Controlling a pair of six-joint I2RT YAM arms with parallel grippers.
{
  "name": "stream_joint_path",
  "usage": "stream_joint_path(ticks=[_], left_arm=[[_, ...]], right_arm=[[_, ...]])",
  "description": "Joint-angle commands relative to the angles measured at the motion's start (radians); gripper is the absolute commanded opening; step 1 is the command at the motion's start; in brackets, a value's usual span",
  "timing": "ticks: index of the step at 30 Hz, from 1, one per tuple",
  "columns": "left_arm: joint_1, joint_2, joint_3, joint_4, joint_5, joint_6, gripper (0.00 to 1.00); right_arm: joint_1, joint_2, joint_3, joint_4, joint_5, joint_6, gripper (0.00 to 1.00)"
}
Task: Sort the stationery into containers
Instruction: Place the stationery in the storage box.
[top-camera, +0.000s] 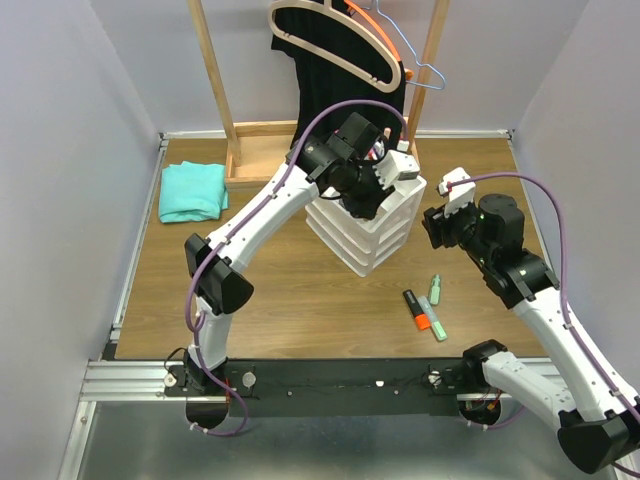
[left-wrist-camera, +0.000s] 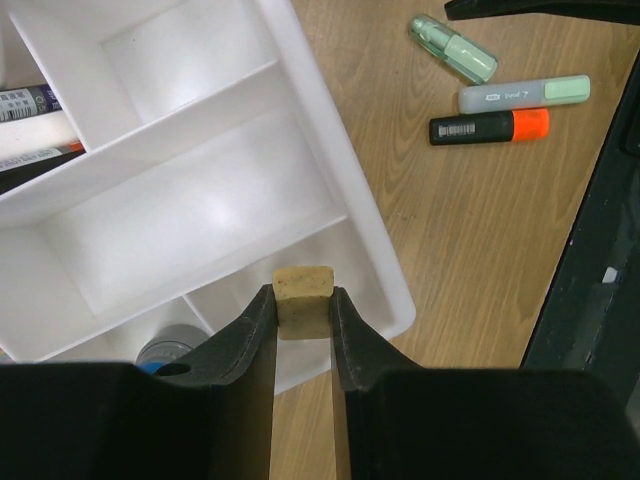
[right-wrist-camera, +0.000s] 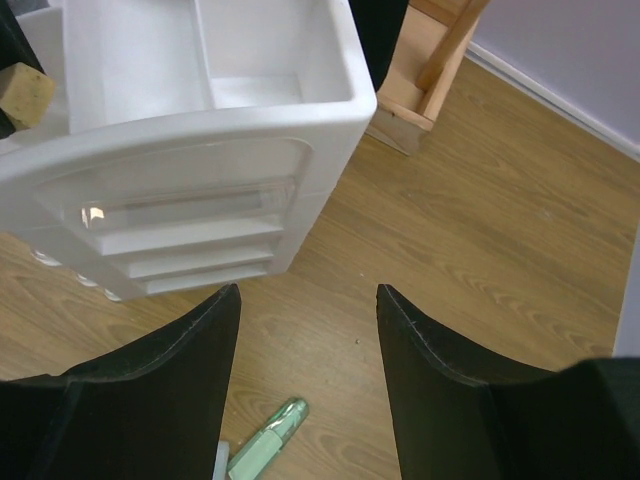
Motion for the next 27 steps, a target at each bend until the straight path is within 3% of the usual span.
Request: stream_joint_path(ticks=[1,6,11,15,19,21,27], left_arm=[[-0.004,0.010,0.042,0.012,-0.028,-0.033,0.25],[-0.006,-0.021,0.055,0.013,-0.037,-0.046,0.41],[-0.006,-0.083,0.063,0.021,-0.062,-0.050,0.57],[-0.006,-0.110,0.048,0.021,-0.066,-0.041,0.65],[-0.006,-0.097,0.042,0.012,-0.077,-0.043,0.68],[-0.006,-0.111,0.060,0.025,-0.103,-0.053,0.80],[0.028,-0.249,0.037,0.116,-0.312,-0.049,0.82]], right_arm=[[-0.012,-0.017,-0.016,0.005,0.051,0.026,0.65],[-0.014,-0.009,-0.034,-0.005,0.077,0.038,0.66],[-0.029,0.011,-0.057,-0.042,0.173,0.162,0.69],[-0.049,0.051,-0.066,-0.093,0.229,0.288,0.74],[-0.101,0.089,-0.060,-0.116,0.190,0.391,0.75],[-0.142,0.115,-0.036,-0.175,0.184,0.425,0.75],[-0.176,0.274,0.010,-0.229,0.203,0.492,0.73]])
